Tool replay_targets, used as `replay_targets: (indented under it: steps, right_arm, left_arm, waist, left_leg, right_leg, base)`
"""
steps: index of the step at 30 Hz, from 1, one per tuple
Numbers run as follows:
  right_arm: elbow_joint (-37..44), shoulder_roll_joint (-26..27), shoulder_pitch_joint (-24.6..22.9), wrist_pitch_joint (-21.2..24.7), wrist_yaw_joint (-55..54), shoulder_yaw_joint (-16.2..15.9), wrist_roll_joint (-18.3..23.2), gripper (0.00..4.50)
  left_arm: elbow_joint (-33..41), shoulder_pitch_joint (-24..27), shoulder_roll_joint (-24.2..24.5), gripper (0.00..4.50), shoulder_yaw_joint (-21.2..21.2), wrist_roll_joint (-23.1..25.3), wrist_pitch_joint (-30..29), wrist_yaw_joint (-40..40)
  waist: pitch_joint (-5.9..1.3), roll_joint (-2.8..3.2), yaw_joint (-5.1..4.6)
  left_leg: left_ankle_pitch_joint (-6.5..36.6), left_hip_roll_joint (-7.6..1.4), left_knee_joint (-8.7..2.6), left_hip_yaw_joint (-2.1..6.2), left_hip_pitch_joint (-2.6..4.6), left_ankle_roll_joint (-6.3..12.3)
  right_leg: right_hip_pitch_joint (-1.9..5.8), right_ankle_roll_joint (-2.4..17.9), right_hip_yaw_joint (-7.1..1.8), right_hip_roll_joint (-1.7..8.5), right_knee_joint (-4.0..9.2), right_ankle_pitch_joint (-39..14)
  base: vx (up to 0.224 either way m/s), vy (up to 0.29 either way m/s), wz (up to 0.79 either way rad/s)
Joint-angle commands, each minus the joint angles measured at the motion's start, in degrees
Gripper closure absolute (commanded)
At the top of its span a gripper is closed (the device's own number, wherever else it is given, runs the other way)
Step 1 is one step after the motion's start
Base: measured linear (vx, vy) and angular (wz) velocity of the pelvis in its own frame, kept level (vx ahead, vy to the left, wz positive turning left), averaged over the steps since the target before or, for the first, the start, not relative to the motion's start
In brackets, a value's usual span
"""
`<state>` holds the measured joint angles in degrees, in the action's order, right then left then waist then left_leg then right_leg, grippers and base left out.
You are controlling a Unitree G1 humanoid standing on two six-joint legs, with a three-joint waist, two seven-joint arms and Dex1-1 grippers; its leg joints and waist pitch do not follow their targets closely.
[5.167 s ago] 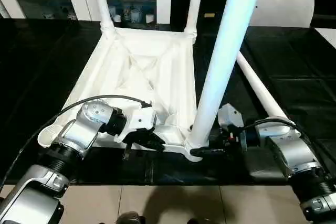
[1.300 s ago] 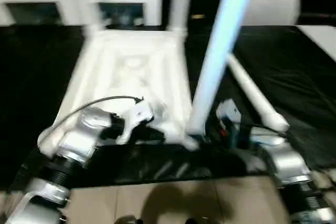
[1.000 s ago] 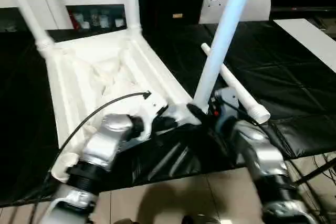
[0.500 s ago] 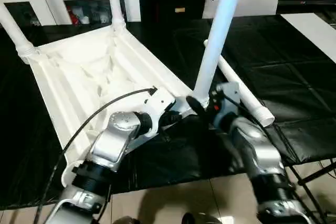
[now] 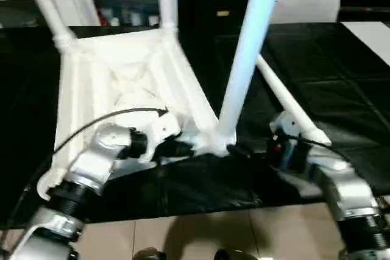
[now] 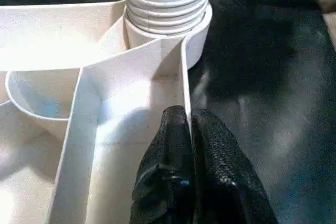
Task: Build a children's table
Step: Rotate leg to tighten
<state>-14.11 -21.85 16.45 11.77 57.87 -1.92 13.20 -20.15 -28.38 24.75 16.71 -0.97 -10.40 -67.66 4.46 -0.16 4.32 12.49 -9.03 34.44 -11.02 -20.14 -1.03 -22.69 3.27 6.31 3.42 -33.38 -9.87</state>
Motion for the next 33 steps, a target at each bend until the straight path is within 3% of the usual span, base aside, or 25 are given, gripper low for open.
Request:
replay_targets:
  steps: [1,6,11,27,29,33]
  right_arm:
    - [0.8,-1.8,0.9,-0.9,3.7,-1.7,0.3,0.08]
    - [0.1,-4.0,2.1,-3.7,8.4,-5.2,-1.9,0.08]
    - [-3.2,-4.0,5.4,-6.2,13.1,-8.5,-2.8,0.08]
    - [-8.4,-3.9,9.1,-10.2,18.1,-12.7,-4.4,1.51]
    - [-9.0,-3.9,9.4,-10.5,18.6,-12.9,-4.4,1.51]
    - [-9.7,-3.8,9.5,-10.7,19.1,-13.0,-4.4,1.77]
  left_arm:
    - [-1.3,-1.8,0.7,4.50,3.7,1.2,3.3,-4.7]
    - [-3.4,-3.2,2.5,4.50,5.3,1.5,6.9,-9.3]
    - [-6.1,-4.5,3.6,4.50,7.5,2.5,11.4,-13.9]
    - [-8.4,-5.8,2.2,4.50,8.9,2.7,14.8,-15.7]
    - [-8.9,-5.9,2.4,4.50,8.9,2.7,15.3,-15.8]
    - [-9.2,-5.8,2.5,4.50,8.8,2.6,15.5,-15.5]
  waist:
    - [-4.65,0.11,-0.05]
    - [-4.76,-0.15,0.96]
    - [-4.65,-0.21,1.01]
    - [-5.02,-0.36,1.94]
    - [-5.06,-0.59,1.99]
    - [-5.10,-0.51,1.97]
  left_leg:
    - [2.5,-5.06,-3.60,2.03,0.57,5.40]
    - [3.0,-5.04,-3.52,1.94,0.51,4.35]
    - [4.4,-4.98,-3.42,2.00,0.37,3.89]
    - [3.3,-5.19,-3.30,1.94,0.47,3.55]
    - [3.0,-5.16,-3.28,1.94,0.41,3.69]
    - [3.0,-5.26,-3.31,1.97,0.46,3.61]
  right_leg:
    - [3.36,11.3,-4.36,6.49,3.06,-8.8]
    - [3.40,10.1,-4.45,6.64,3.02,-11.3]
    - [3.27,9.6,-4.41,6.69,3.29,-14.3]
    - [3.24,10.0,-4.39,6.62,2.70,-11.9]
    - [3.30,9.9,-4.40,6.62,2.62,-11.6]
    - [3.25,10.2,-4.37,6.59,2.50,-11.0]
  base:
    - [0.000,0.000,0.00]
    - [0.000,0.000,0.00]
    - [0.000,0.000,0.00]
    - [0.000,0.000,0.00]
    - [0.000,0.000,0.00]
    - [0.000,0.000,0.00]
